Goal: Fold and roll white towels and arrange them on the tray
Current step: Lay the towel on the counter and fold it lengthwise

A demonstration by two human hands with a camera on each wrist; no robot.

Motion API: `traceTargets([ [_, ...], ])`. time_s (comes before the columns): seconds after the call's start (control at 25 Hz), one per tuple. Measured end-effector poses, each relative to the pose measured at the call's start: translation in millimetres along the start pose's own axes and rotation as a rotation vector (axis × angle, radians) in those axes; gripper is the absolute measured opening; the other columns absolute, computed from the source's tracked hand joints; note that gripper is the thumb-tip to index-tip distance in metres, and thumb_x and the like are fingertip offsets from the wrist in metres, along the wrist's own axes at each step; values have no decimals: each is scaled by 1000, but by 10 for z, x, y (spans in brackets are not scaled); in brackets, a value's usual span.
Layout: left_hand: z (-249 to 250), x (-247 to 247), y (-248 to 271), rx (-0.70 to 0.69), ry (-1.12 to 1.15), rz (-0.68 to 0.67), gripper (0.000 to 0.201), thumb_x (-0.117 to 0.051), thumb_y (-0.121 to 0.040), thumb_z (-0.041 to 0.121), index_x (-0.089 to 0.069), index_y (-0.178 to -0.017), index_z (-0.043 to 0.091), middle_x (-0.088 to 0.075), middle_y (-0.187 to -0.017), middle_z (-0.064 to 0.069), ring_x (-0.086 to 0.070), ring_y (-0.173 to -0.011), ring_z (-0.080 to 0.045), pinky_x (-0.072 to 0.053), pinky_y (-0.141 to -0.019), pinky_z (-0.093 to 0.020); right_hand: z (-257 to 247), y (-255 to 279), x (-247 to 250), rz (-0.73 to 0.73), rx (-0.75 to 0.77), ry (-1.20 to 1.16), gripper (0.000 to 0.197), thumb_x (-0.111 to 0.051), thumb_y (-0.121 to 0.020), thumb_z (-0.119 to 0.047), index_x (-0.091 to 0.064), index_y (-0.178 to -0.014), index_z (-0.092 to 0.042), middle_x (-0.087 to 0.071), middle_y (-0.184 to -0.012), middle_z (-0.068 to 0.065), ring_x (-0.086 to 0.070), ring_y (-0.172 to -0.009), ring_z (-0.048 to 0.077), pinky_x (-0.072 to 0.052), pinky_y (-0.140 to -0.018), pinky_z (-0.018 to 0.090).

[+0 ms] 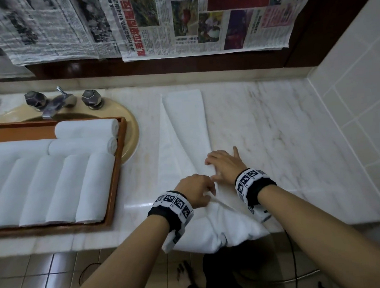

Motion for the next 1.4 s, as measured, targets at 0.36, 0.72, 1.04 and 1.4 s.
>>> traceTargets([
  [0.36,-32,-122,297,-30,88,58,31,-59,-80,13,-72,-103,30,-66,-102,12,-56,-84,-9,-47,-77,-27,-102,307,-201,-62,-21,98,93,-74,-74,-52,-25,-149,-26,-15,-158,-8,-6,-147,17,2,-110,70],
  [0.72,-395,-277,778,-12,88,181,28,-49,-77,15,-67,-93,28,-63,-94,14,-53,-74,-9,-49,-67,-29,-195,462,-241,-25,-115,-38,64,-69,-85,-24,-39,-141,-30,-30,-148,-10,-22,-139,17,-1,-111,69],
  [1.04,-521,-345,898,-73,170,170,17,-54,-66,18,-71,-70,17,-66,-76,8,-60,-67,-11,-51,-65,-28,-181,520,-289,-45,-189,-90,62,-65,-89,-20,-37,-142,-34,-20,-155,-14,-17,-142,16,-2,-110,70],
  [1.4,-755,-339,1107,236,479,294,37,-83,-65,30,-51,-55,14,-53,-53,5,-47,-50,-10,-42,-52,-24,-176,536,-315,-42,-218,-105,62,-64,-90,-19,-36,-143,-35,-17,-157,-15,-14,-144,16,-2,-109,71],
])
Point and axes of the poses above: each hand's wrist, its own y-axis away from the middle knuckle, its own x-axis out of the back of the hand, z = x × y, the point moved 8 cm from there along -y, towards the middle knuckle
